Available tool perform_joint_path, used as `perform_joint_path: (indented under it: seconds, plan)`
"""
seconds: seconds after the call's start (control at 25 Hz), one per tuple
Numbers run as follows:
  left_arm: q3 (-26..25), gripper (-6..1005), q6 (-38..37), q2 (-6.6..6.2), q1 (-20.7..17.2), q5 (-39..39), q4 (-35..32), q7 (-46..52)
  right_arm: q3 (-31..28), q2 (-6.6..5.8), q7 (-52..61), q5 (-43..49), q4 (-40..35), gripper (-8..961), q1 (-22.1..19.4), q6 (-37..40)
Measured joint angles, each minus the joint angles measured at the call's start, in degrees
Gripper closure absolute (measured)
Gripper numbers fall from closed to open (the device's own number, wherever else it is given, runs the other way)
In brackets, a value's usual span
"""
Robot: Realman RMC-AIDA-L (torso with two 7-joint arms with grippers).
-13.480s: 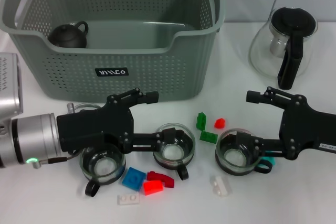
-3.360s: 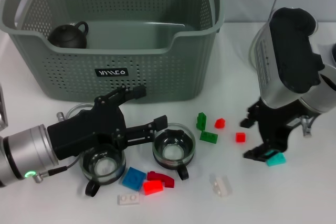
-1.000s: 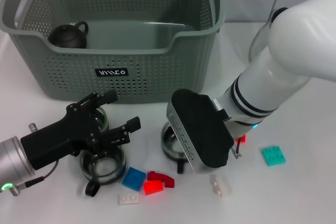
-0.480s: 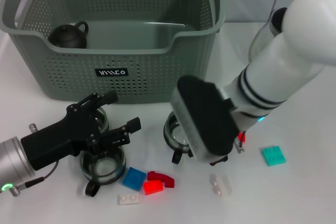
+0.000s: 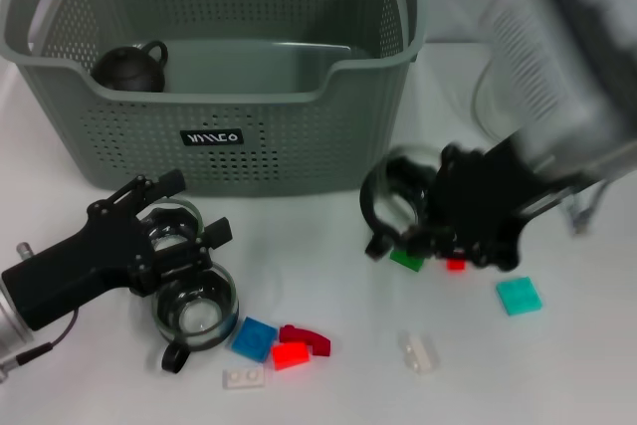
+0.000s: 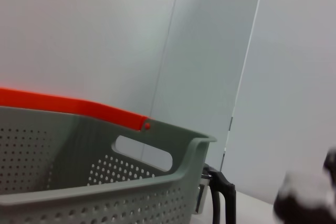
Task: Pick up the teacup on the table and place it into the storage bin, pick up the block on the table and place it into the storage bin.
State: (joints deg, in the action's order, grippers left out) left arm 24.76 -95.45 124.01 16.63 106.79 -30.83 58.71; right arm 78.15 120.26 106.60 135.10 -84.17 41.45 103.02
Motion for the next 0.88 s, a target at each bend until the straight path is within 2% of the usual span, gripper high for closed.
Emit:
perform_joint_path:
  seconds: [0.2, 0.36, 0.48, 0.64, 0.88]
  plan:
    - [-1.0, 52, 0.3, -0.01, 0.0, 0.0, 0.0, 0.0, -14.9, -0.51, 7.7, -12.7, -11.5, 875, 2.1, 10.1]
    - [-1.2, 52, 0.3, -0.07, 0.3, 0.0, 0.0, 0.0, -25.1, -1.38, 14.5, -19.0, -14.8, 871, 7.1, 8.4]
    - [-1.2, 52, 0.5, -0.08, 0.5, -0.1, 0.1, 0.2, -28.4, -1.81, 17.8, -17.8, -13.5, 868, 11.2, 1.9]
    - [-1.2, 52, 0.6, -0.08, 0.7, -0.5, 0.3, 0.1, -25.8, -2.92, 17.6, -11.2, -4.1, 864, 16.2, -10.1]
    - [-1.9, 52, 1.7, 0.05, 1.3, -0.6, 0.9, 0.4, -20.6, -3.74, 8.1, -4.1, 22.9, 858, 24.6, -29.2]
